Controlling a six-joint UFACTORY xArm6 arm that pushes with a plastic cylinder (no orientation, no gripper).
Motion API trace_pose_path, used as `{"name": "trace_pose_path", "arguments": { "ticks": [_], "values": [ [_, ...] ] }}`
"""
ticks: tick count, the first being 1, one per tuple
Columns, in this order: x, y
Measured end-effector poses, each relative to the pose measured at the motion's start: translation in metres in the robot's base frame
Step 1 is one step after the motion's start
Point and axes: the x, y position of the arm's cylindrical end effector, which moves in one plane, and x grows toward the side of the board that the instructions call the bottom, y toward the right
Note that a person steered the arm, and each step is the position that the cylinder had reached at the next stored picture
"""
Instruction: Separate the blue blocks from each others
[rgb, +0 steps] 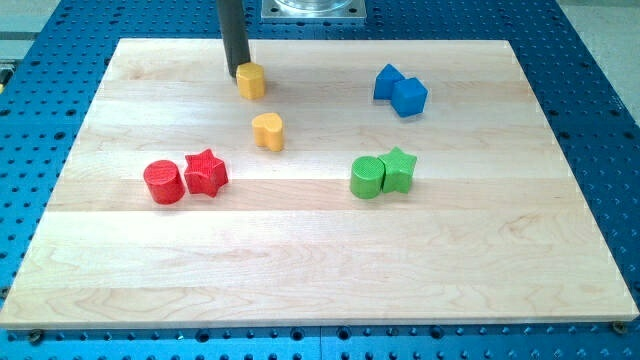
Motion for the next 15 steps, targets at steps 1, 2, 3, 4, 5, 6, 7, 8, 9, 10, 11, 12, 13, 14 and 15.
{"name": "trace_pose_path", "arguments": {
  "ticks": [1,2,3,4,5,6,7,8,9,10,11,12,13,14,15],
  "values": [
    [0.009,0.010],
    [-0.013,0.061],
    [-0.045,0.173],
    [-0.037,0.292],
    [-0.016,0.314],
    [-0.002,0.272],
    [0.020,0.223],
    [0.026,0.184],
    [0.026,0.157],
    [0.023,0.189],
    [0.011,0.252],
    [0.003,0.280],
    [0.022,0.268],
    [0.047,0.236],
    [0.064,0.218]
  ]
}}
